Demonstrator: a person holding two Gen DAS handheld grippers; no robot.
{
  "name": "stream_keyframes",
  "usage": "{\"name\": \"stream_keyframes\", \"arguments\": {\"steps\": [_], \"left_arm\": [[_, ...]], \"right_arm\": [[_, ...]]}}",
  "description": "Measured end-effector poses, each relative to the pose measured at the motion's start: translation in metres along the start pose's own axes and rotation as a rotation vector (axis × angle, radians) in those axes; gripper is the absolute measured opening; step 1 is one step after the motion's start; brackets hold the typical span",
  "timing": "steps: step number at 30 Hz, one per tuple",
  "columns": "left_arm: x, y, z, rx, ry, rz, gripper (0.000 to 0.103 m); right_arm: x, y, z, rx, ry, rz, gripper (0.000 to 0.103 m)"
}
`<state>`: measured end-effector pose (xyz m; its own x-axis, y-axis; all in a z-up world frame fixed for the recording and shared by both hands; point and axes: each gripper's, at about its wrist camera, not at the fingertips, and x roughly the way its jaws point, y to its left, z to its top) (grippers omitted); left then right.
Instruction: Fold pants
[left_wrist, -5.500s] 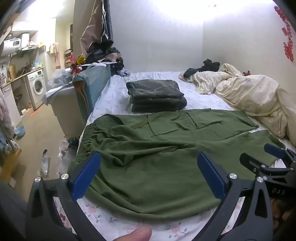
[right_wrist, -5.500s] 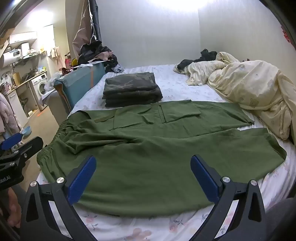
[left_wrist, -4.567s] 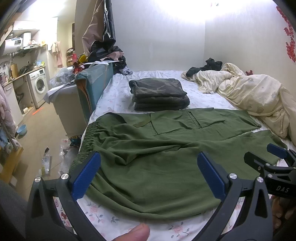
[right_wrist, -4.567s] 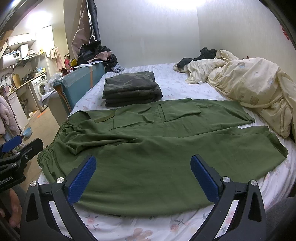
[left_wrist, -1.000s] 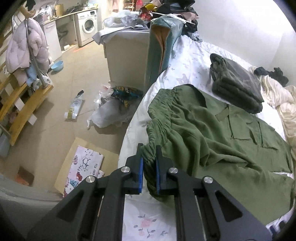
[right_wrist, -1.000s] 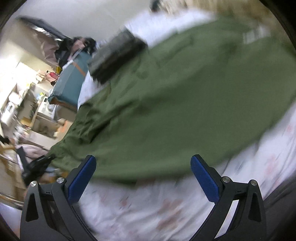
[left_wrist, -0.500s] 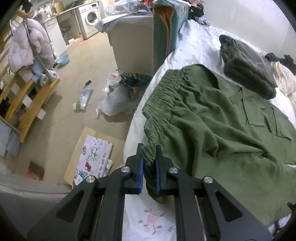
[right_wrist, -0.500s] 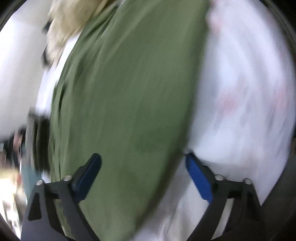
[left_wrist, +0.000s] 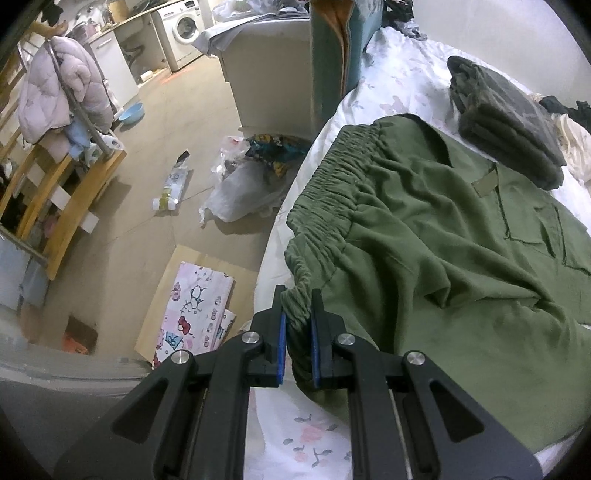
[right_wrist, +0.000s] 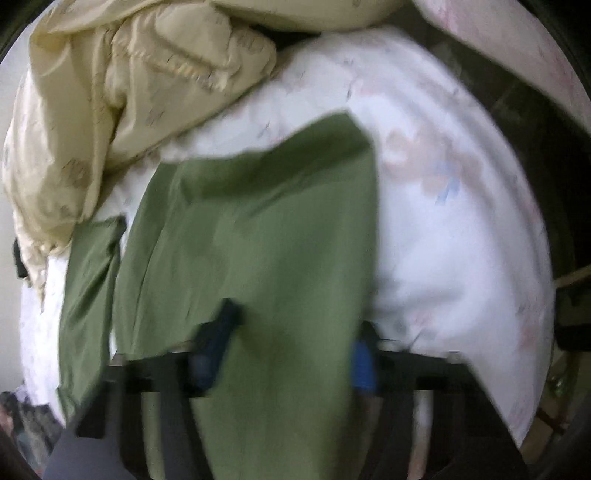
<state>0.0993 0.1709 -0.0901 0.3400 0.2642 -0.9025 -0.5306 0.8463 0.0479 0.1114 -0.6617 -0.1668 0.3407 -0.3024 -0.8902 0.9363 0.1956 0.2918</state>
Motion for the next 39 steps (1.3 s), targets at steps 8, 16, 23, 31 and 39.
{"name": "stream_keyframes", "arguments": {"steps": [8,16,23,31,39], "left_arm": [[-0.009,0.007,0.004,-0.039,-0.015,-0.055,0.008],[-0.038,0.026,0.043,-0.098,0.014,-0.215,0.008],[-0.019,0.011,0.098,-0.075,0.091,-0.22,0.008],[0.014,-0.027,0.168,-0.054,0.134,-0.215,0.008],[0.094,-0.087,0.247,0.054,0.207,-0.109,0.008]], "right_arm": [[-0.05,0.023,0.016,-0.012,-0.152,0.078,0.002],[-0.126,0.073,0.037,-0.158,-0.198,0.196,0.002],[-0.101,0.143,0.051,-0.305,0.025,0.216,0.002],[-0.069,0.243,0.057,-0.439,0.052,0.19,0.002],[0.03,0.376,0.038,-0.645,0.089,0.059,0.002]]}}
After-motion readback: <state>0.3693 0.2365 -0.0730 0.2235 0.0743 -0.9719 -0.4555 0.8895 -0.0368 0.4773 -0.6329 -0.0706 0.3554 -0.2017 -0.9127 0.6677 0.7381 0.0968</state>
